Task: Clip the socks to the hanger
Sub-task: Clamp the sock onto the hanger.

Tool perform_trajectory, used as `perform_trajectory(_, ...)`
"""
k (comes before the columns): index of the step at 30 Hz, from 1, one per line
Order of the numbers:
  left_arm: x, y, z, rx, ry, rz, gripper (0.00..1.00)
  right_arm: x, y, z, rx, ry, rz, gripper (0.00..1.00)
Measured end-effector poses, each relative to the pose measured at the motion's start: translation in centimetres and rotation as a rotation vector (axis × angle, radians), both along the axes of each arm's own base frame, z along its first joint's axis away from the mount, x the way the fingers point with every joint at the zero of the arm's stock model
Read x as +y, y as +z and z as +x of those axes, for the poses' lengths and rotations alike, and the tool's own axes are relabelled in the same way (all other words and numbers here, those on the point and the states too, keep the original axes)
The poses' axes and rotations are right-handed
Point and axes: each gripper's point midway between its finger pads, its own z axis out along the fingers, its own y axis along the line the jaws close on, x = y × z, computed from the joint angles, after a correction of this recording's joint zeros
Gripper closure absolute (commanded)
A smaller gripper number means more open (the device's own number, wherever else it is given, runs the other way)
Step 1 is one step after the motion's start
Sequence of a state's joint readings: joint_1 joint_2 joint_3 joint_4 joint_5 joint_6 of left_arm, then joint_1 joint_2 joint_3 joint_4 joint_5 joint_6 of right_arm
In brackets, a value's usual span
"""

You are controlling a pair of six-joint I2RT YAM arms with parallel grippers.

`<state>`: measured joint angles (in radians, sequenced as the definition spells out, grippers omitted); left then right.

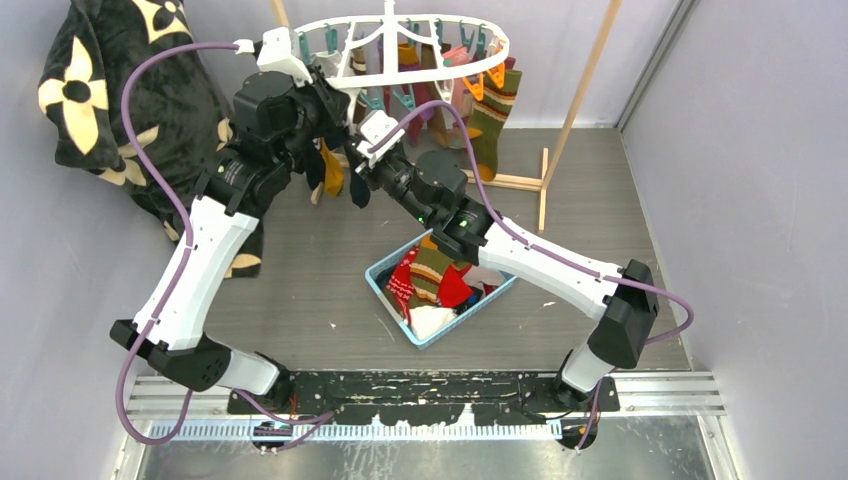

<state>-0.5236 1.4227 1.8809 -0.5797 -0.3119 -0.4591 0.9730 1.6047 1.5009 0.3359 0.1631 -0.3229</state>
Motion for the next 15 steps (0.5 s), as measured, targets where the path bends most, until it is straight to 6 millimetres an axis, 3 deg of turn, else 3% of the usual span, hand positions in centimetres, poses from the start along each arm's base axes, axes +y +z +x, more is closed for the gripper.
perform_trajectory(15,0.06,0.00,0.02,0.000,0.003,0.001,0.97,-0.12,0.80,-0.01,-0.020,-0.004,0.002,0.99)
